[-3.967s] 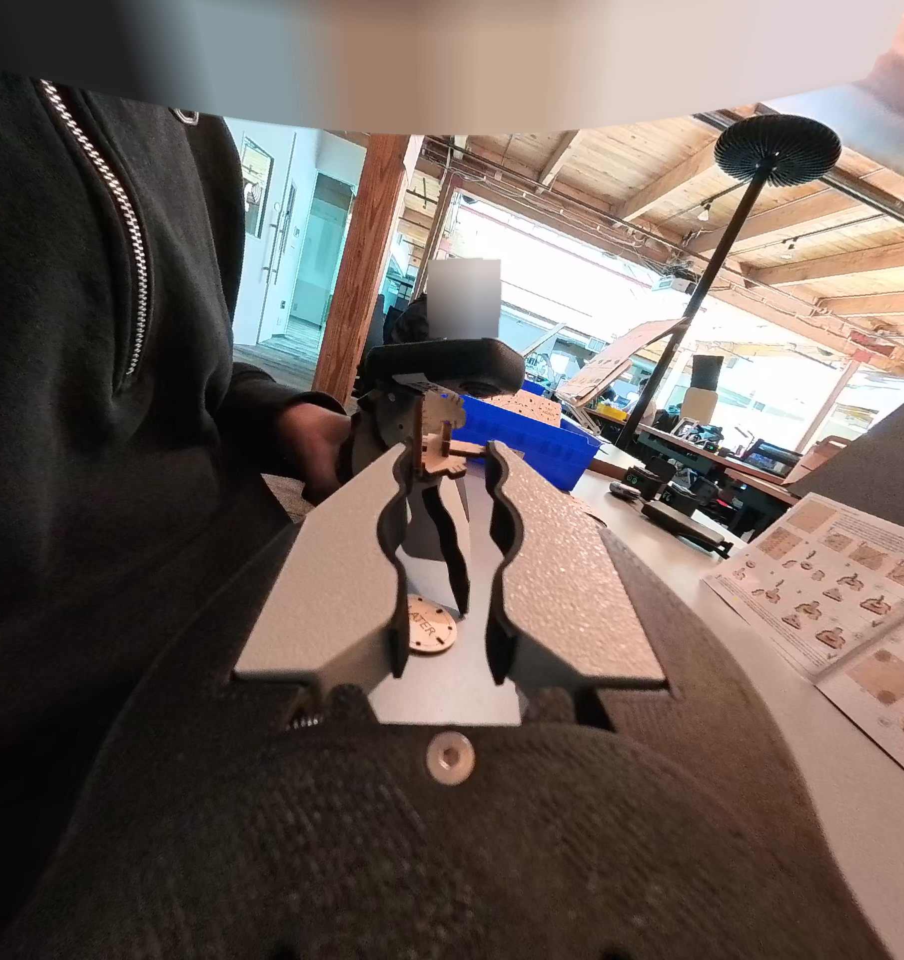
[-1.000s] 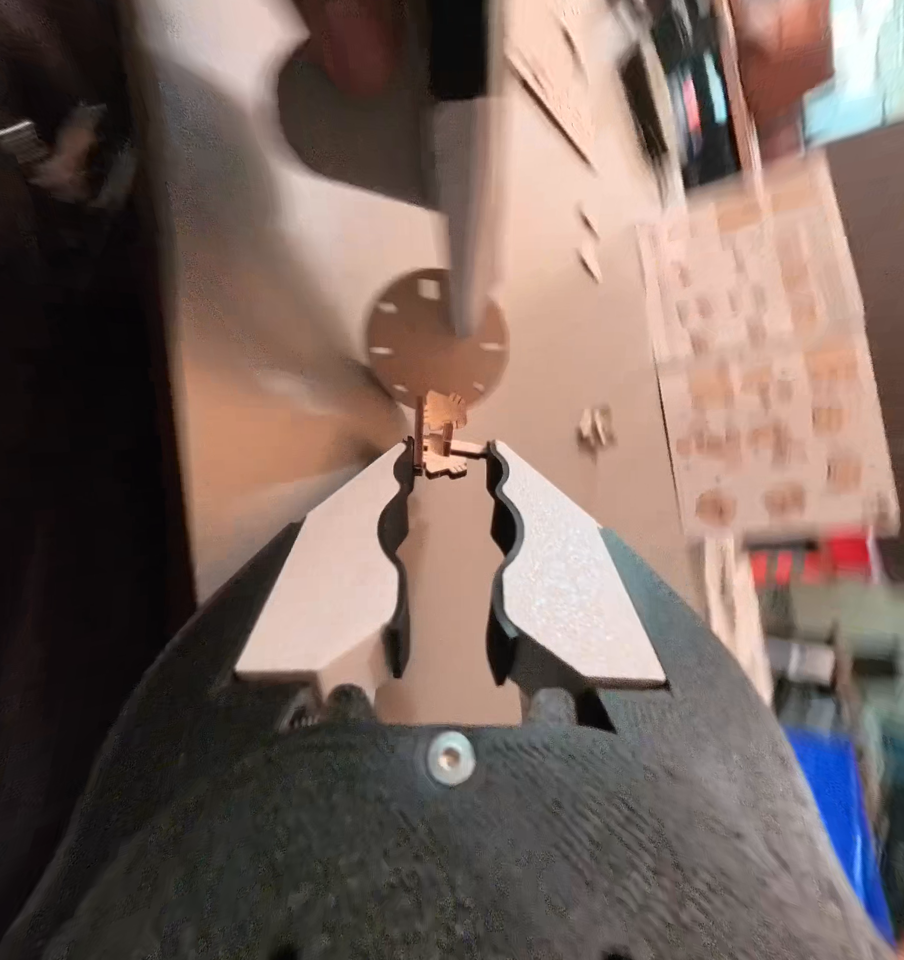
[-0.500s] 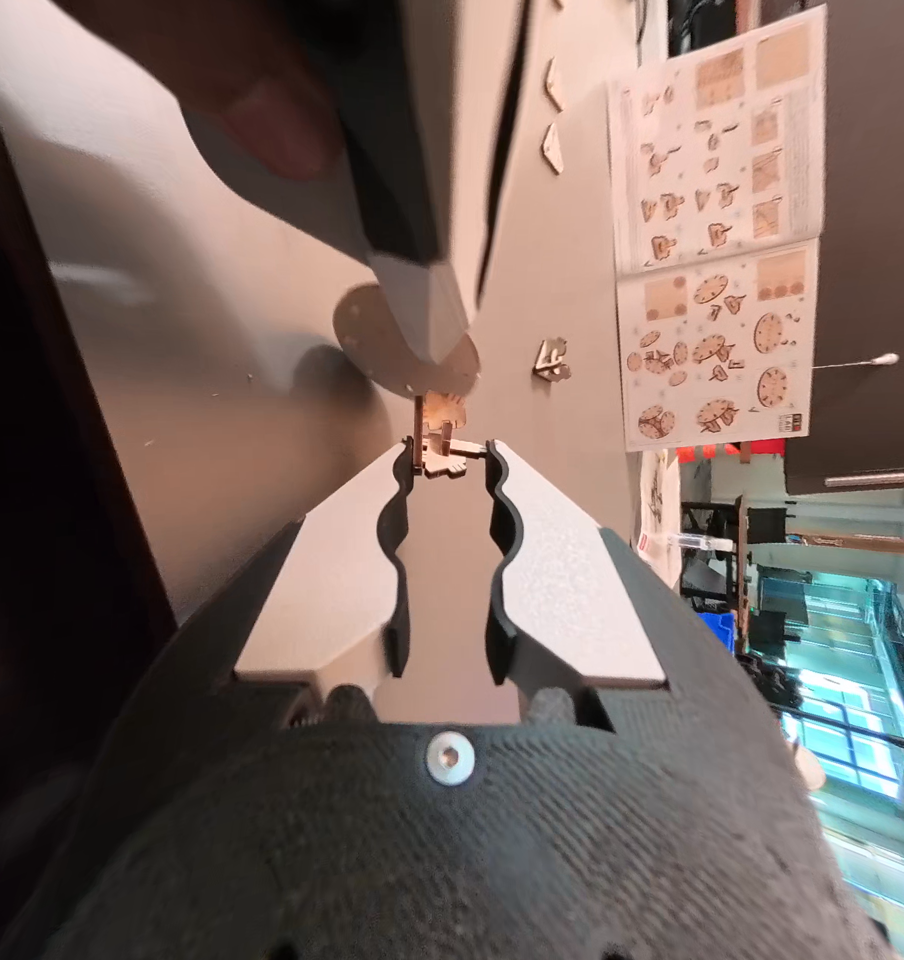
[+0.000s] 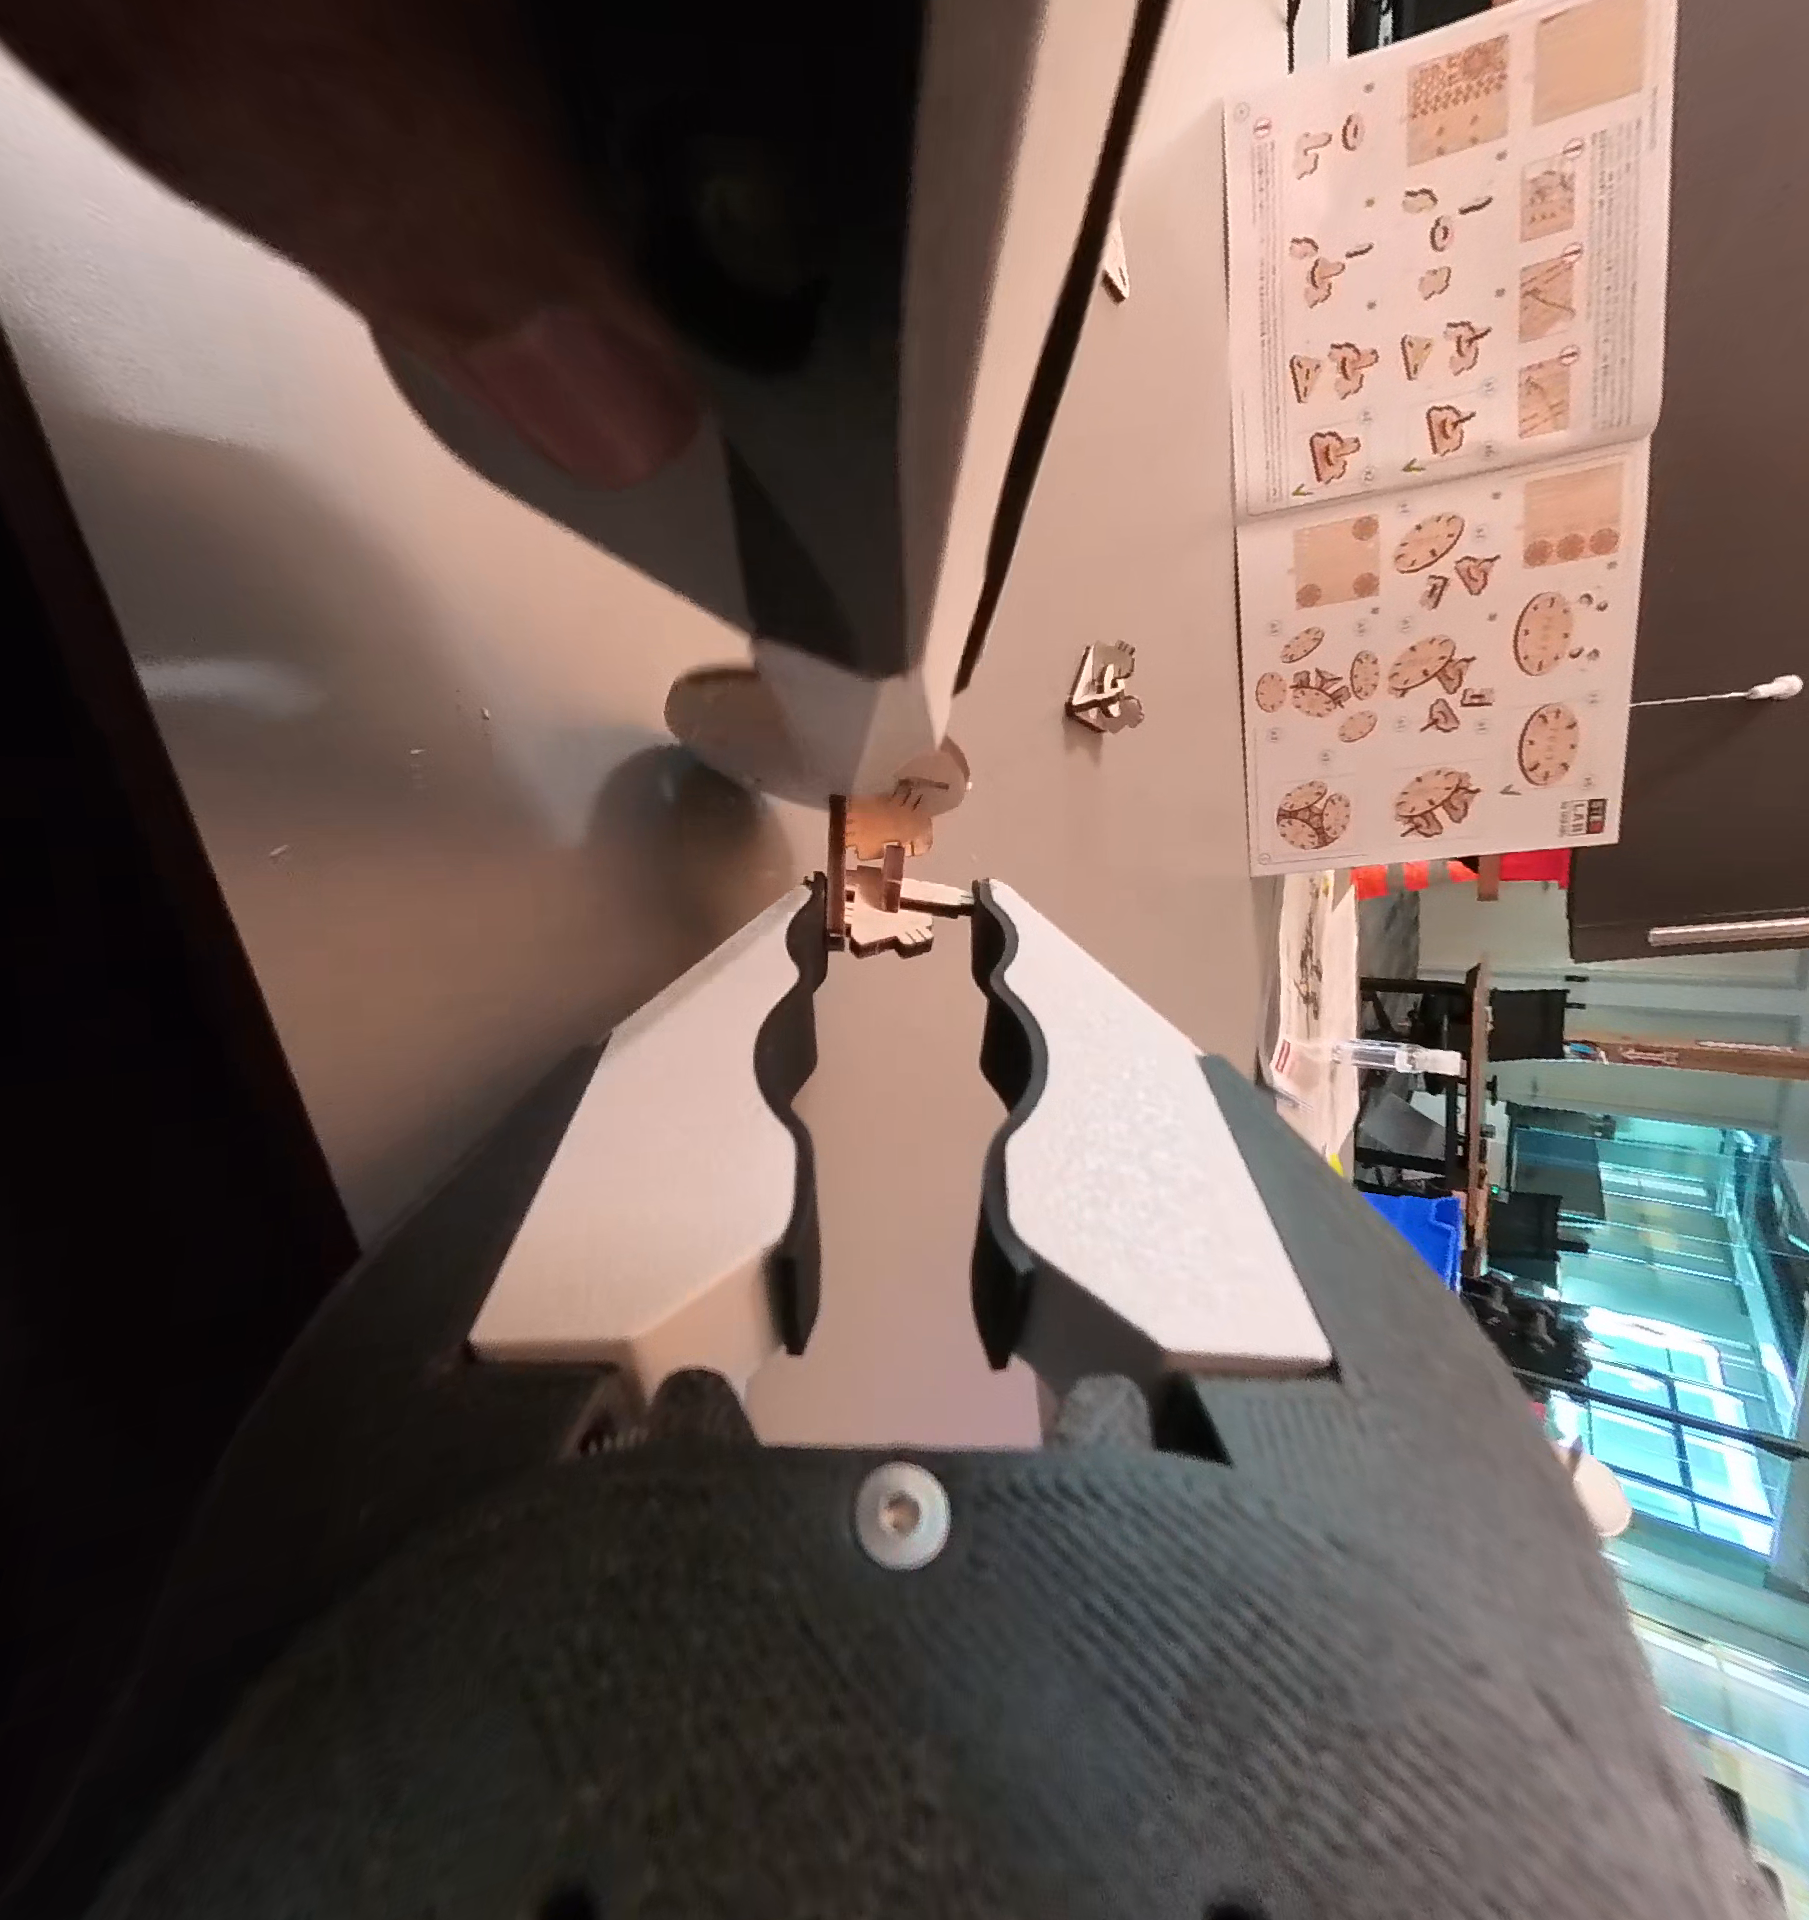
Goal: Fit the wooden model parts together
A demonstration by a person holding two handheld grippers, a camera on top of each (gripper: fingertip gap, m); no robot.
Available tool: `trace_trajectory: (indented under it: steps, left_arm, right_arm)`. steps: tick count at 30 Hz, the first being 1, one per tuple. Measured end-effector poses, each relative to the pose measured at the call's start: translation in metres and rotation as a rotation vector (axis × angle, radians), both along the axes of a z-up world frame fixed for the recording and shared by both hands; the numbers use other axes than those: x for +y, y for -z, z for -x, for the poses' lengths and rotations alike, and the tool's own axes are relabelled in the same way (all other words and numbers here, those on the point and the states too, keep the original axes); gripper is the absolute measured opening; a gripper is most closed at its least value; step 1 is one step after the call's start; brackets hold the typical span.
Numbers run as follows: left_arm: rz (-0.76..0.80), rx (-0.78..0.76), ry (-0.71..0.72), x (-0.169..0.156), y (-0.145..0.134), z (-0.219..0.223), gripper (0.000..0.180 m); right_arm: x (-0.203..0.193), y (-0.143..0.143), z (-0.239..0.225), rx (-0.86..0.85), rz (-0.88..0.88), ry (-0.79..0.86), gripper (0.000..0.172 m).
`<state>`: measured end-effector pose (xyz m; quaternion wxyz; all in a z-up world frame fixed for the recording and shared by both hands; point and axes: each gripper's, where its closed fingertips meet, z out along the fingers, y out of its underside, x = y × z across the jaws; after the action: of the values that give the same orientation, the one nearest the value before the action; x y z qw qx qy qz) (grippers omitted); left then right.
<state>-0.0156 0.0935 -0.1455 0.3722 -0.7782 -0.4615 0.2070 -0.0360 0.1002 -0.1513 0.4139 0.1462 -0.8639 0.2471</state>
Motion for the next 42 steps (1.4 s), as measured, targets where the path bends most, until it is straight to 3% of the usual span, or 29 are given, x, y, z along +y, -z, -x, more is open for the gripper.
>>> trace_trajectory:
  steps: [8,13,26,42]
  left_arm:
    - [-0.006,0.026,0.015,0.002,0.0,0.003,0.011]
    - [0.065,0.049,-0.015,-0.007,0.0,0.008,0.002]
    - [0.174,-0.043,0.005,0.003,0.002,0.013,0.003]
    - [0.24,-0.114,0.046,0.011,0.004,0.021,0.005]
  right_arm:
    - [-0.002,0.004,-0.004,-0.026,0.0,-0.02,0.026]
    - [0.0,0.003,-0.001,-0.015,-0.003,-0.01,0.027]
    - [0.011,0.001,0.009,-0.004,-0.033,0.039,0.027]
    - [0.019,0.009,0.015,-0.23,0.033,0.098,0.026]
